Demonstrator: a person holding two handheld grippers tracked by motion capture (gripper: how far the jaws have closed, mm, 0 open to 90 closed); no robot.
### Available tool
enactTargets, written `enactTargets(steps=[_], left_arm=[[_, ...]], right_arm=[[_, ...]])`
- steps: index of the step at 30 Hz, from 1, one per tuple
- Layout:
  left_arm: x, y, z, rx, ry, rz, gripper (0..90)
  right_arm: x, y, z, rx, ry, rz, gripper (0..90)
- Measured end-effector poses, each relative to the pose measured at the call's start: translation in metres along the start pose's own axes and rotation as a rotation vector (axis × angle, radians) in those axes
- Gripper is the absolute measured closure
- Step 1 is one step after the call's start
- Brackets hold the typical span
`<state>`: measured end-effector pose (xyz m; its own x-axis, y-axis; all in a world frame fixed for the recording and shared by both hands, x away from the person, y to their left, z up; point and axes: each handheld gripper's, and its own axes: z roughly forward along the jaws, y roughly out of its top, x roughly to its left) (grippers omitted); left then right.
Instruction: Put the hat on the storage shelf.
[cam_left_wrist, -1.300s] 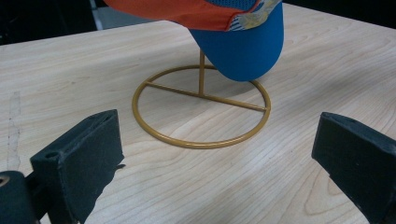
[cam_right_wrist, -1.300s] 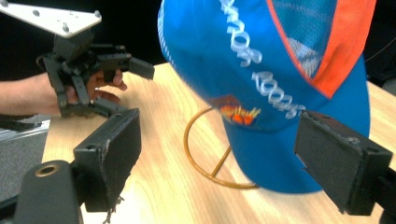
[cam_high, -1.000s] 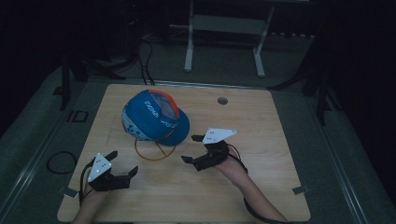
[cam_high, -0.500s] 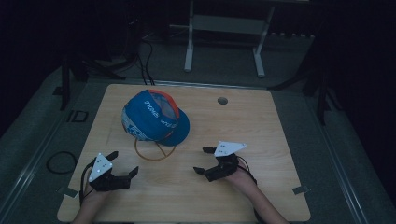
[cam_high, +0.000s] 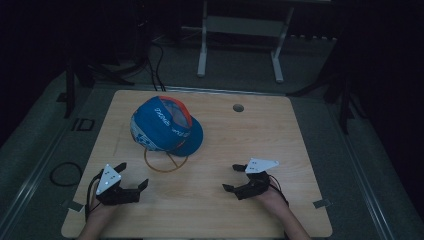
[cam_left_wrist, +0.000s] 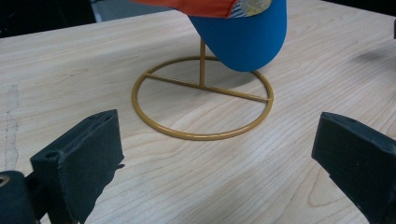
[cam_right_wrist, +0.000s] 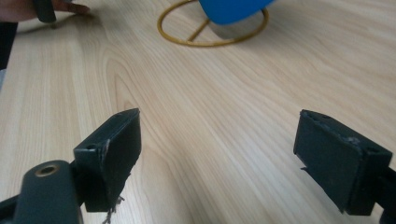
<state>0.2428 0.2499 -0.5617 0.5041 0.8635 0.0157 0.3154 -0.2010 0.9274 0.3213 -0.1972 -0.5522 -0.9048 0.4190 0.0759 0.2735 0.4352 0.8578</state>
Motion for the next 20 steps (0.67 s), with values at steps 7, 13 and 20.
enactTargets(steps=[7, 13, 20], left_arm=[[-0.001, -0.001, 0.0, 0.004, -0.004, 0.003, 2.2], [0.0, -0.001, -0.001, 0.002, -0.002, 0.001, 2.3], [-0.002, -0.001, -0.003, 0.0, -0.005, 0.009, 2.2]], right_arm=[[-0.009, -0.01, -0.017, -0.031, -0.019, 0.03, 15.1], [-0.018, -0.018, -0.029, -0.012, -0.067, 0.02, 15.1], [-0.022, -0.019, -0.028, -0.005, -0.083, 0.037, 15.0]])
